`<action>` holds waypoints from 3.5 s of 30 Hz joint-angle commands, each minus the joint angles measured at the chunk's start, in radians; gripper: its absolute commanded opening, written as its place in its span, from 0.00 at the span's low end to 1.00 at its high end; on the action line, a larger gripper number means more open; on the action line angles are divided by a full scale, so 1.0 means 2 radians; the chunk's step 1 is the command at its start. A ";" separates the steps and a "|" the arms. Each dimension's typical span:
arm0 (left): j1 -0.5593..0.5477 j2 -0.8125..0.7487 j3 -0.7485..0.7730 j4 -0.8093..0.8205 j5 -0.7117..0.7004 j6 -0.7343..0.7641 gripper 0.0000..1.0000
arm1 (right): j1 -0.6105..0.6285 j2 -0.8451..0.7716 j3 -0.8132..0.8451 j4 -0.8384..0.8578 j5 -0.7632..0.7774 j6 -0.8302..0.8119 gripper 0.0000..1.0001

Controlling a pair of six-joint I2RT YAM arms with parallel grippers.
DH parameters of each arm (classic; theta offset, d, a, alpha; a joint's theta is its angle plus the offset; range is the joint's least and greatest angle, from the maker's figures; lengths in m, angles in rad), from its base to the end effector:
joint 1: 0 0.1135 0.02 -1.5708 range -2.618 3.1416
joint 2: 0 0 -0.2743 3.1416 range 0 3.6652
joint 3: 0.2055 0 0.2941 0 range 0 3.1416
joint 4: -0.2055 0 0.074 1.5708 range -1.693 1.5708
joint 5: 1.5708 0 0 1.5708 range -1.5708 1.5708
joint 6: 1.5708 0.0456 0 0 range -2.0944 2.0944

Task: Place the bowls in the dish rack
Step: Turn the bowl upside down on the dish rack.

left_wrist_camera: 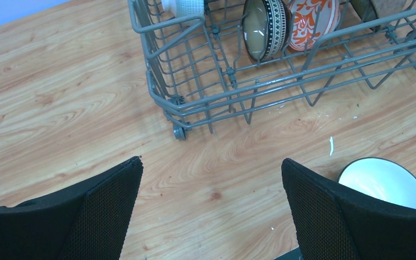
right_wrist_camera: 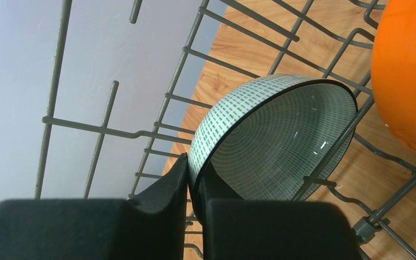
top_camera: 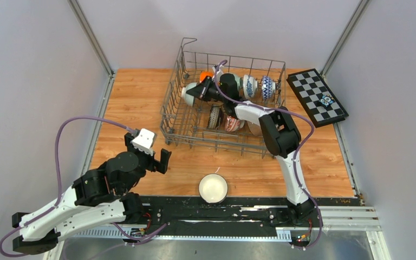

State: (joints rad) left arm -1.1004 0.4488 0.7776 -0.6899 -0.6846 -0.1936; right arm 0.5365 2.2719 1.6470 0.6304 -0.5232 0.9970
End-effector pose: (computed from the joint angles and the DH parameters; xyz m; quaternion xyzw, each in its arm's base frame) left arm 0.0838 -0.1013 0.3437 0.1678 0.7802 -0.1026 0.5938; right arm 0.4861 0.3156 0.2040 -0.0231 0.7050 0.6065 0.3667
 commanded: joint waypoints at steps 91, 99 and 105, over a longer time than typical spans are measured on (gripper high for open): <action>0.019 -0.011 -0.003 0.001 0.004 0.000 1.00 | 0.052 -0.092 0.029 -0.272 0.105 -0.232 0.03; 0.019 -0.012 -0.003 0.002 0.007 0.001 1.00 | 0.063 -0.048 0.081 -0.326 0.102 -0.236 0.03; 0.019 -0.012 -0.004 0.002 0.009 0.002 1.00 | 0.065 -0.018 0.124 -0.368 0.107 -0.237 0.03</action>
State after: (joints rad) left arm -1.0695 0.4355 0.7780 -0.6903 -0.6754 -0.1936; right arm 0.6521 2.1933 1.8248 -0.0208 -0.3130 0.5400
